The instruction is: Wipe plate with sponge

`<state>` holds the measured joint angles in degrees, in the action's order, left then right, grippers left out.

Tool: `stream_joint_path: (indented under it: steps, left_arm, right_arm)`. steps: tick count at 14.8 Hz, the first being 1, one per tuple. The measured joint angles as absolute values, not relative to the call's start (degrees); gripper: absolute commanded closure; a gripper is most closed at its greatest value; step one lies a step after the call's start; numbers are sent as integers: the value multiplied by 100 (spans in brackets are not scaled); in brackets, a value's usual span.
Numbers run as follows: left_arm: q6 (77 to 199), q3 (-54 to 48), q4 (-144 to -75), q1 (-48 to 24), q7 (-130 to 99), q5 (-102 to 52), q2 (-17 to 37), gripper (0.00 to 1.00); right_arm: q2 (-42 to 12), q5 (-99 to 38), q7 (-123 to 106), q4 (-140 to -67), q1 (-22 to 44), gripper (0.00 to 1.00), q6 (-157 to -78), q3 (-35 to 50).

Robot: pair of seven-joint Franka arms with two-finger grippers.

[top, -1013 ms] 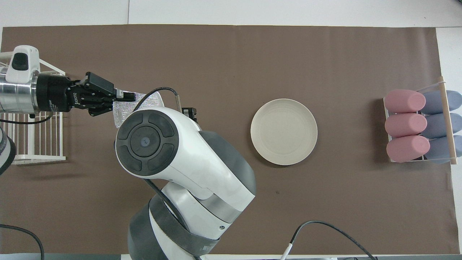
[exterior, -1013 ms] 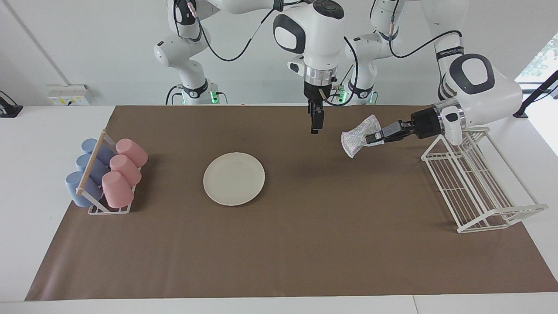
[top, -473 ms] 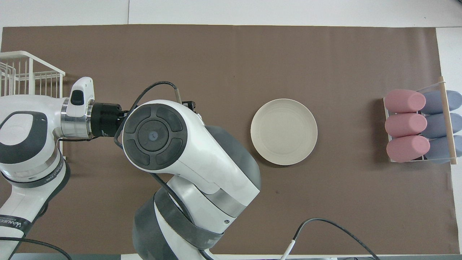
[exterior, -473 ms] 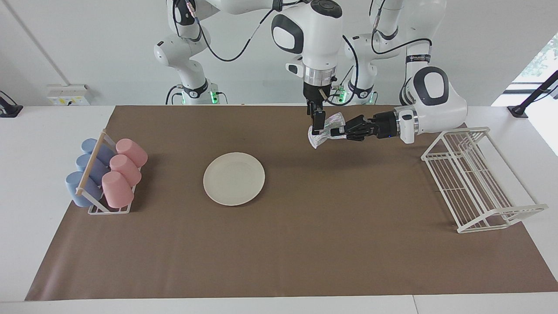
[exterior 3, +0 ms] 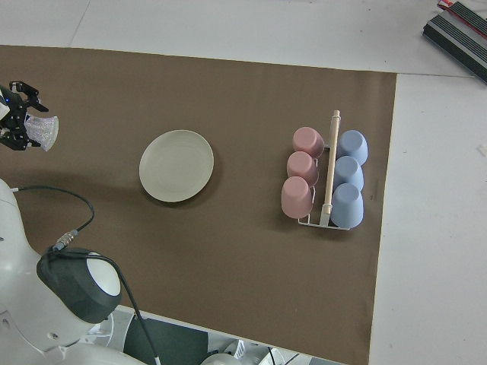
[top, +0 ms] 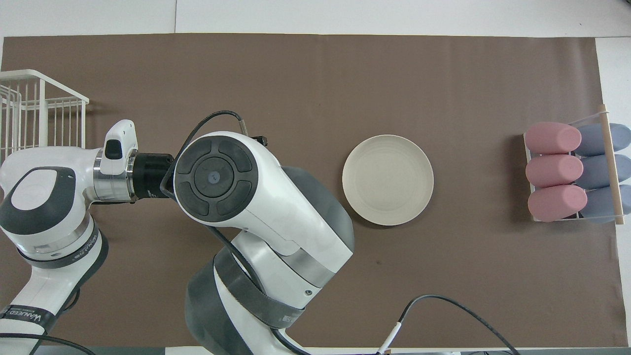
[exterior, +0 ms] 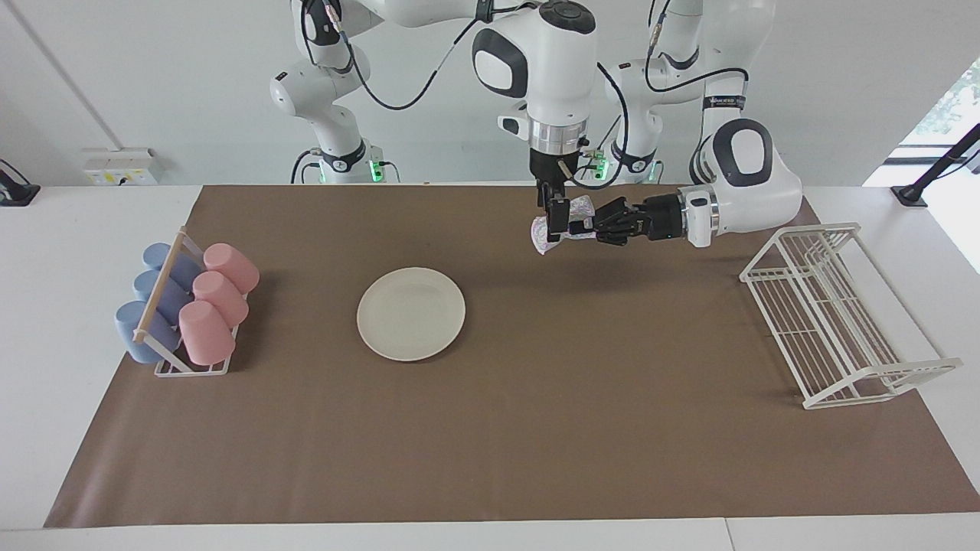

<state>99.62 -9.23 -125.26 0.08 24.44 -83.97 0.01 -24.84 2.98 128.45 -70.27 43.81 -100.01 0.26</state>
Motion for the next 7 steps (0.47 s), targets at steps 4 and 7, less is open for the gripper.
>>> stream_joint_path:
  steps: [4,7]
  left_arm:
    - [10011,-921,-12575,-47,2451,-8451,-37,100]
    - [10013,-910,-12586,-47,2452,-8454,-57,100]
  right_arm:
    - [-2484,297,12844,-7049,4409,4,-10007,51]
    - [-2484,297,12760,-7075,4409,38,-10006,51]
